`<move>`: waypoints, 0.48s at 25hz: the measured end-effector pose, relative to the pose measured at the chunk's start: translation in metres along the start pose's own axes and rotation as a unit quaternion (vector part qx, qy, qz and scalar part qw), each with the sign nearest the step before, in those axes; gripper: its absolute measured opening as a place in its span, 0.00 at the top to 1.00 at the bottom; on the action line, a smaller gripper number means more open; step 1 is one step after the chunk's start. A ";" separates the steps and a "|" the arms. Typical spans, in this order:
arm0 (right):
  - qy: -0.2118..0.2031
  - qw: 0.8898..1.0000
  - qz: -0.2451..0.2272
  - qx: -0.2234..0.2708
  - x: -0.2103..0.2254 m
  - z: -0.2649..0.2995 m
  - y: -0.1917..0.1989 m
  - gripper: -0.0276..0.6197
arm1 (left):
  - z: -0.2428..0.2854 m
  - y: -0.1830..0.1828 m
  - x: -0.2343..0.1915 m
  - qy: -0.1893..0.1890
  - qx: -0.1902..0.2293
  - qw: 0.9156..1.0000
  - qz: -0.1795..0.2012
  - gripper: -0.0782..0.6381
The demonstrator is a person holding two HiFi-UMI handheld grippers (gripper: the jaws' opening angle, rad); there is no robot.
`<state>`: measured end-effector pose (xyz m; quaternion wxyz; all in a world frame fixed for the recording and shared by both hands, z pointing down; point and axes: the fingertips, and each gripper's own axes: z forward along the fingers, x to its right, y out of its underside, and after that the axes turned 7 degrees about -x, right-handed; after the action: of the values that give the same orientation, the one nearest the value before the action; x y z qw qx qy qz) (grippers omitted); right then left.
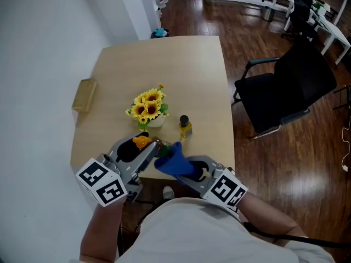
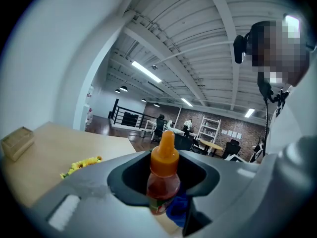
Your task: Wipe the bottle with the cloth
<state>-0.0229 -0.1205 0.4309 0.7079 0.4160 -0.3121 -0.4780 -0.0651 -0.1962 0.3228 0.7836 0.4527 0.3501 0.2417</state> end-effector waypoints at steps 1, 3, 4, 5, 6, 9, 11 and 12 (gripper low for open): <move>0.002 1.000 0.010 -0.009 0.003 0.002 0.014 0.73 | 0.000 -0.002 0.002 0.001 0.002 1.000 0.002 0.66; 0.002 0.999 0.024 -0.029 0.008 0.001 0.036 0.73 | -0.001 -0.005 0.006 0.003 0.006 1.000 0.005 0.66; 0.002 0.999 0.027 -0.036 0.011 -0.002 0.042 0.73 | -0.002 -0.007 0.008 0.003 0.009 1.000 0.007 0.66; 0.004 0.999 0.030 -0.037 0.014 -0.006 0.044 0.73 | -0.004 -0.009 0.009 0.002 0.010 1.000 0.009 0.66; 0.009 0.999 0.036 -0.034 0.019 -0.011 0.044 0.73 | -0.005 -0.010 0.010 0.001 0.011 1.000 0.012 0.66; 0.037 0.998 0.048 -0.018 0.041 -0.036 0.031 0.73 | -0.008 -0.008 0.012 -0.005 0.003 1.000 0.026 0.66; 0.061 0.997 0.048 0.010 0.060 -0.052 0.005 0.73 | -0.008 -0.003 0.014 -0.007 -0.007 0.999 0.040 0.66; 0.068 0.996 0.047 0.031 0.067 -0.058 -0.013 0.73 | -0.007 -0.001 0.015 -0.007 -0.013 0.999 0.046 0.66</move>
<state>0.0437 -0.1691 0.3954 0.7360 0.4541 -0.2973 -0.4046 -0.0612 -0.1821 0.3145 0.7796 0.4600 0.3204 0.2792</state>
